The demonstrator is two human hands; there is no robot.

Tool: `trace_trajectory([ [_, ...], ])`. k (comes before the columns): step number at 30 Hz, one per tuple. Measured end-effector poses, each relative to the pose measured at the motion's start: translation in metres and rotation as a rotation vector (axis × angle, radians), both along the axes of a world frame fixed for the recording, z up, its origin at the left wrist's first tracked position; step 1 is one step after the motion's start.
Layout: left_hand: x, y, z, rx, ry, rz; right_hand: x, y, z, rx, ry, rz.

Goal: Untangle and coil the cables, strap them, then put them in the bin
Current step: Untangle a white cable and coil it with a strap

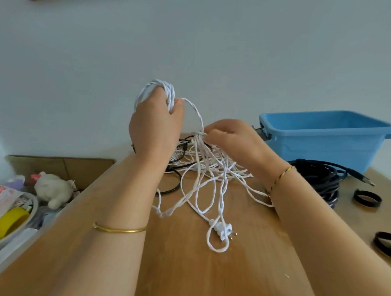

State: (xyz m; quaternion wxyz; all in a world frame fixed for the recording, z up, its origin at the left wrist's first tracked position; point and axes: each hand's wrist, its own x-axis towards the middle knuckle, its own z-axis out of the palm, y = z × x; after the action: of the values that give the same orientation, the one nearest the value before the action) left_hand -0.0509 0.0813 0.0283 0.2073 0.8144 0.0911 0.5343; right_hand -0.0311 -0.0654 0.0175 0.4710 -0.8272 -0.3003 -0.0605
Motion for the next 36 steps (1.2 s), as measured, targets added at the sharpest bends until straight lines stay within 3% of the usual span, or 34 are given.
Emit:
trace_trajectory([
  [5,0.006,-0.007,-0.005,-0.073,-0.043,-0.227,0.001,0.005,-0.004,-0.166,-0.156,-0.047],
  [10,0.002,-0.006,-0.001,-0.213,0.013,-0.361,0.008,-0.002,-0.005,0.279,0.037,0.026],
  [13,-0.001,-0.009,0.0,-0.233,0.067,-0.391,0.009,-0.001,-0.007,0.458,0.057,0.049],
  [17,-0.003,-0.01,0.003,-0.266,0.146,-0.444,0.012,0.002,-0.01,0.491,-0.027,-0.057],
  [22,-0.012,-0.009,0.012,-0.412,0.419,-0.648,0.016,-0.001,-0.014,0.447,-0.243,-0.368],
  [25,-0.017,-0.018,0.013,-0.438,0.495,-0.724,0.019,-0.012,-0.013,0.471,-0.241,-0.369],
  [28,-0.011,-0.02,0.01,-0.555,0.347,-0.703,0.02,-0.016,-0.011,0.392,-0.205,-0.22],
  [33,0.0,-0.006,0.011,-1.2,0.05,-0.847,0.032,-0.008,-0.026,0.025,-0.243,-0.153],
  [36,-0.002,0.01,0.017,-1.437,-0.189,-0.877,0.039,-0.014,-0.038,-0.219,-0.18,-0.125],
])
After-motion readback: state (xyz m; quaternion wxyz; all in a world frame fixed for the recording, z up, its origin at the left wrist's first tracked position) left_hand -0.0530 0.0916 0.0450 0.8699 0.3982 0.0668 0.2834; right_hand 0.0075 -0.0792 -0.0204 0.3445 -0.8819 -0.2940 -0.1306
